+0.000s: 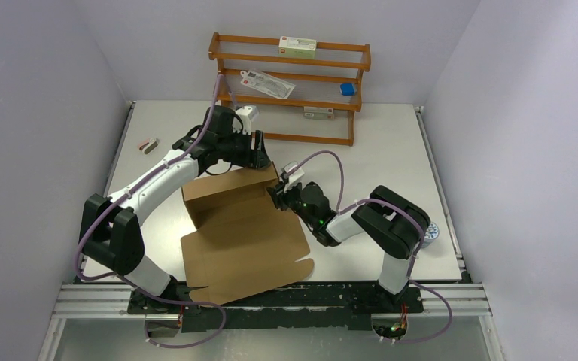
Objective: Fold the paper box
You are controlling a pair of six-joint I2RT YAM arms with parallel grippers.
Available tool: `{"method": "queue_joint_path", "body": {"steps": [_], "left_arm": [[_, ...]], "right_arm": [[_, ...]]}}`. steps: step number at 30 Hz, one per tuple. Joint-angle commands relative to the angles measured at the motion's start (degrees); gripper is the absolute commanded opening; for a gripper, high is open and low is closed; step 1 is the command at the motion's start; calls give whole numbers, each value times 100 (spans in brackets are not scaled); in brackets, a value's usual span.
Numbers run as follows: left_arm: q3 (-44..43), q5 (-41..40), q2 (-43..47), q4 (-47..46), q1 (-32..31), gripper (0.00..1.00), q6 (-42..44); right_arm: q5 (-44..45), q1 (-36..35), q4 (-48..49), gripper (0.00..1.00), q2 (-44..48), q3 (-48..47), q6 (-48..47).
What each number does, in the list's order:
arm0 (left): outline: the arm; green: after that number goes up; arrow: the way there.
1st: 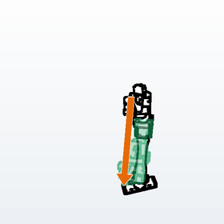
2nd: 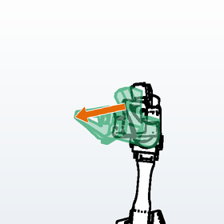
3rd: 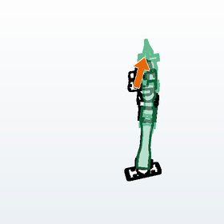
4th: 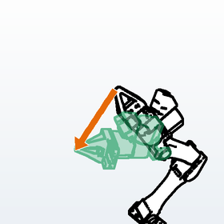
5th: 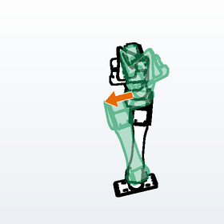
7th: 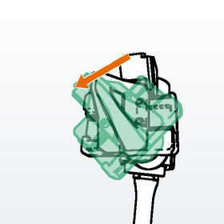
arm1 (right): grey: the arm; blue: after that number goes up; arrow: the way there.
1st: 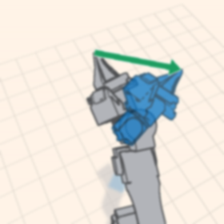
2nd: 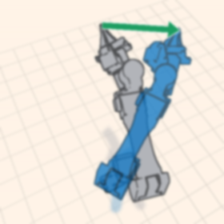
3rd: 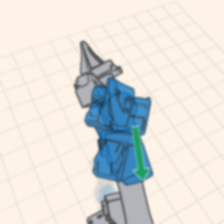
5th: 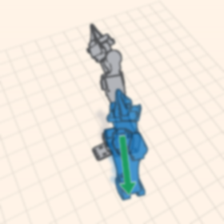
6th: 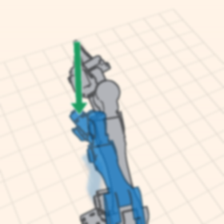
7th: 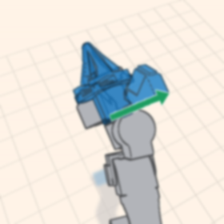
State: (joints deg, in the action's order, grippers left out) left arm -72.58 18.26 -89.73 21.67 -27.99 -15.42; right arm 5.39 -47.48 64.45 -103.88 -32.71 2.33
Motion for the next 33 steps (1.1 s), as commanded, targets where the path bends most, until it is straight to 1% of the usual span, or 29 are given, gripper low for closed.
{"method": "queue_joint_path", "body": {"steps": [1,4,7,11,17,23,29,33], "left_arm": [[166,123,-202,437,-31,66,93],[166,220,-226,442,-31,66,89],[151,328,-282,464,-31,66,104],[145,485,-351,464,-31,66,98],[156,738,-403,445,-31,67,72],[181,1216,-540,377,-31,63,30],[175,1186,-516,398,-31,61,40],[197,1233,-516,376,-31,61,-2]], "right_arm": [[355,-33,898,37,47,27,116],[527,-41,1092,35,-1,28,72],[836,-103,1174,32,-131,-38,-171],[1433,-217,1231,27,-325,-112,-552],[2186,-369,1327,22,-451,-182,-749],[2583,-402,1278,20,-621,-364,-677],[2997,-402,1279,18,-659,-379,-300],[3120,-402,1282,19,-707,-434,-248]]}}
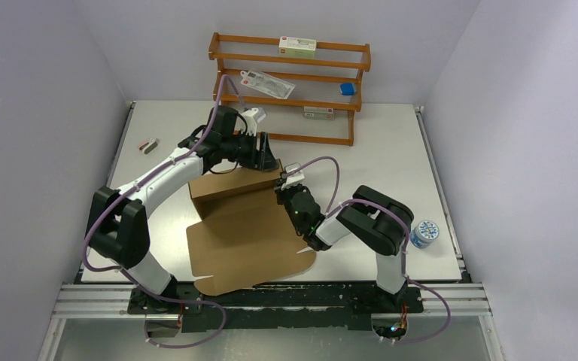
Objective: Fold the paper box
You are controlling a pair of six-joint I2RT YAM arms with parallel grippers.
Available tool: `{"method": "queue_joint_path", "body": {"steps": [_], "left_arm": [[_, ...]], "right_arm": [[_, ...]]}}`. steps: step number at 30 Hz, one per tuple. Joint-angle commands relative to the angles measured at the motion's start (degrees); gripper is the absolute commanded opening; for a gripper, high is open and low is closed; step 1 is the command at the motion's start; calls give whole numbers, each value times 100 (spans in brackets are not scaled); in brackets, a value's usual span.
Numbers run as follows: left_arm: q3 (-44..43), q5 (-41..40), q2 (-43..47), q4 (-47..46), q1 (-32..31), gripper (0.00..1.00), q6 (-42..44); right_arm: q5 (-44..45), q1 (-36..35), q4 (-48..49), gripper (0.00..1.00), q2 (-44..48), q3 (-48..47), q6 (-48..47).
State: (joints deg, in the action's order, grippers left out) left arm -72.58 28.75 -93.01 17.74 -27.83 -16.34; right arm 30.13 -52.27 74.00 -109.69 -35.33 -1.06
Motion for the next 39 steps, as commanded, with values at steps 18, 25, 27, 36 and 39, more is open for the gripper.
{"method": "queue_joint_path", "body": {"steps": [18,25,27,36,39], "left_arm": [[384,1185,-215,396,321,60,-258],[374,1194,-264,428,321,60,-188],[345,1224,-278,464,321,60,-156],[350,1276,-84,485,322,60,-153],[359,1302,-39,468,323,60,-165]], "right_arm": [[1786,77,633,18,-493,-436,-124],[2024,77,858,18,-510,-437,32],[2101,77,998,17,-542,-440,-18],[2726,77,1027,12,-659,-657,-406],[2563,77,1186,10,-606,-533,-410]]}}
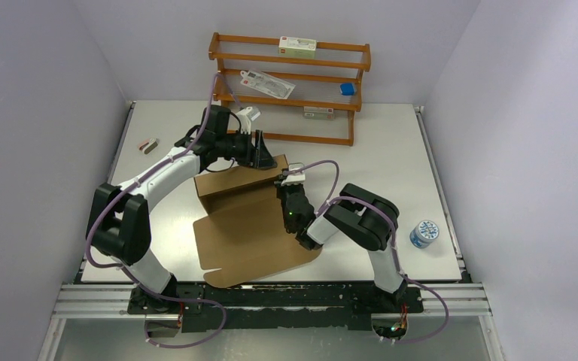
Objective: Fold the paper box
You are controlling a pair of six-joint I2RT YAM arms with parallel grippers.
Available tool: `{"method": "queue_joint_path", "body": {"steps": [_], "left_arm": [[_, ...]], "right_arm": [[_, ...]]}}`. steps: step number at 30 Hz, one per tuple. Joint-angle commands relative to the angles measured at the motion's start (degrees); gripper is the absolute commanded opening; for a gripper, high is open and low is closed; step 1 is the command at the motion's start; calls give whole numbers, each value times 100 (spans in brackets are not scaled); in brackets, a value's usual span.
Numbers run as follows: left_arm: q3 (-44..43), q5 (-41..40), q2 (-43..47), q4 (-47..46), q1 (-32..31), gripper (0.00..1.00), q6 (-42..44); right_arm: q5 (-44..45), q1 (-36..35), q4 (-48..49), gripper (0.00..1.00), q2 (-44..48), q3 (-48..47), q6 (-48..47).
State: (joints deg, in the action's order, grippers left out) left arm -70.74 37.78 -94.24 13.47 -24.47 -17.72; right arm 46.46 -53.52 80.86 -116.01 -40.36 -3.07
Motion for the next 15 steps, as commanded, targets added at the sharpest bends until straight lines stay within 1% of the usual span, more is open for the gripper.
{"method": "queue_joint_path", "body": {"steps": [1,6,8,11,13,15], "left_arm": [[168,363,95,905,-14,60,-13],[144,226,162,972,-13,60,31],[116,108,192,1015,-11,60,84],[64,-212,245,1148,-9,61,163],[36,-426,265,1218,-5,62,198],[32,-536,274,1235,-5,62,207]], "right_arm": [[770,201,426,10,58,-6,-167],[140,232,-47,10,224,55,20],[-295,265,-137,11,293,134,77],[-691,280,-369,19,426,235,101],[-950,301,-459,27,542,352,168],[-1131,315,-645,31,660,414,235]]}}
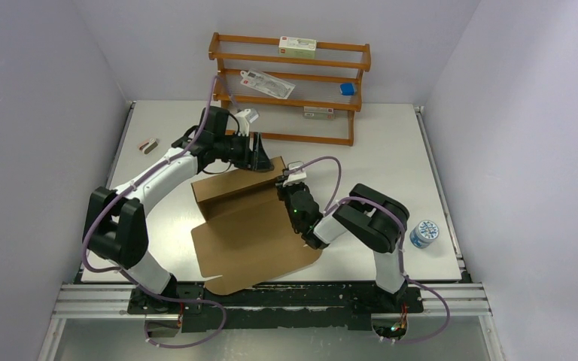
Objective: Fold the paper box
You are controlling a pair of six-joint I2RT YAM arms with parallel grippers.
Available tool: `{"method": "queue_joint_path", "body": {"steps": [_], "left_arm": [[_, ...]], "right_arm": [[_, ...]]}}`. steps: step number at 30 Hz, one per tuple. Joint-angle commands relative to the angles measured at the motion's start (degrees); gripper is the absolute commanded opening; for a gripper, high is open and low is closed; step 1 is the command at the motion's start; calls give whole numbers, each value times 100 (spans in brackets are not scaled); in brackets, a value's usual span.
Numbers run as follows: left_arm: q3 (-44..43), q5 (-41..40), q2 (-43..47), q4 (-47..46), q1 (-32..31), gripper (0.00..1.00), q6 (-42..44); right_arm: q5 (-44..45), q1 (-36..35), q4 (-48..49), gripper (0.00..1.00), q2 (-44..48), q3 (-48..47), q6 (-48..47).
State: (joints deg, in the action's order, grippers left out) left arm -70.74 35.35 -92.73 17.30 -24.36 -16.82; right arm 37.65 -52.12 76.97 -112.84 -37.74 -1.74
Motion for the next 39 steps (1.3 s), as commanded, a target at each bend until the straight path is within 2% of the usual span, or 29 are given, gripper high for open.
{"method": "queue_joint_path", "body": {"steps": [1,6,14,18,23,30,34,39], "left_arm": [[32,-296,129,848,-16,62,124],[11,-369,145,861,-16,63,134],[33,-454,176,822,-16,62,106],[28,-507,192,834,-16,63,119],[-149,-1186,406,1129,15,68,355],[-189,-2436,1293,1237,193,81,767],[-84,-2892,1835,1187,195,87,1093],[141,-3013,2423,1117,17,93,1551]], "right_arm": [[-313,176,-420,32,398,160,134],[-527,178,-760,37,578,239,165],[-681,176,-1239,51,1031,354,421],[-917,178,-1441,64,1237,385,487],[-1370,178,-1759,80,1594,586,603],[-1939,176,-2486,95,2351,943,767],[-2113,176,-3293,99,2913,945,843],[-2041,184,-4393,100,3559,910,1065]]}}
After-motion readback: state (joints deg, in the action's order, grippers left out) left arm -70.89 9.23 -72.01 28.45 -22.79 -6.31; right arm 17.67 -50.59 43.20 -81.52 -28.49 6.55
